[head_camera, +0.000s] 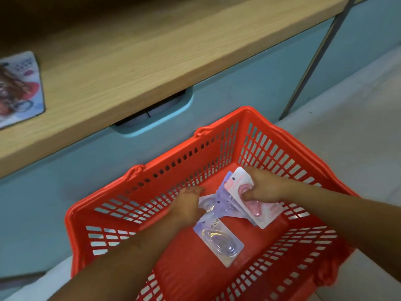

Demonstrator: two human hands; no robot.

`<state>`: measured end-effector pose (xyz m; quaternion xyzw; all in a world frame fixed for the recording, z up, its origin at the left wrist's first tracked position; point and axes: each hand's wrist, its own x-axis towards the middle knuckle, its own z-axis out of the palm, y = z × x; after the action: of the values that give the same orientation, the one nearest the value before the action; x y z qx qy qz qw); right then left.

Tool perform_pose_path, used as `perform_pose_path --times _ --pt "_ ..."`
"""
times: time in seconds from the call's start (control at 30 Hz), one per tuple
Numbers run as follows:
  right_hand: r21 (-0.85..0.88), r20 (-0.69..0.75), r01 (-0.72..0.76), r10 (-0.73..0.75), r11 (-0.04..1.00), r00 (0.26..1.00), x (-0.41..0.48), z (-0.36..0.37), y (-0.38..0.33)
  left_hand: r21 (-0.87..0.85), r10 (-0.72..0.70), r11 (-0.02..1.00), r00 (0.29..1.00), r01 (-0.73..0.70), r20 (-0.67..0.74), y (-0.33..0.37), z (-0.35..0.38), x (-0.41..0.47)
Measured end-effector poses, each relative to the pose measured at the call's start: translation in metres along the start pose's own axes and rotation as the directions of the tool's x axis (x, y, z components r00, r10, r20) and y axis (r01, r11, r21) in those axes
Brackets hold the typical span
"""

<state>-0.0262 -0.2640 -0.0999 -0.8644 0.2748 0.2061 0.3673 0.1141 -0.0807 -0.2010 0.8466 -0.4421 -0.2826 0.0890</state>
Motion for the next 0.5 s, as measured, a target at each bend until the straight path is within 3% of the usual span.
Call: perform_pose_path --times 0.1,0.27,0.4,0.5 --pt "0.204 -0.023 -0.059 0.065 0.977 0.998 -0.005 0.000 0.010 0.214 -0.071 0.976 0.992 0.046 0.109 0.011 0.015 0.003" --pt "0.437 -0.047 -0.059 0.089 0.897 0.995 -0.009 -0.005 0.005 0.383 -0.232 0.907 0.966 0.174 0.110 0.022 0.021 0.001" --pt "0.453 -0.014 -0.064 0.079 0.889 0.997 -0.011 -0.016 -0.003 0.389 -0.272 0.902 0.947 0.189 0.170 0.018 -0.002 -0.012" --pt "0.559 -0.001 -0.054 0.066 0.828 0.998 -0.025 -0.033 -0.019 0.168 -0.249 0.961 0.950 0.218 0.191 0.022 -0.050 -0.044"
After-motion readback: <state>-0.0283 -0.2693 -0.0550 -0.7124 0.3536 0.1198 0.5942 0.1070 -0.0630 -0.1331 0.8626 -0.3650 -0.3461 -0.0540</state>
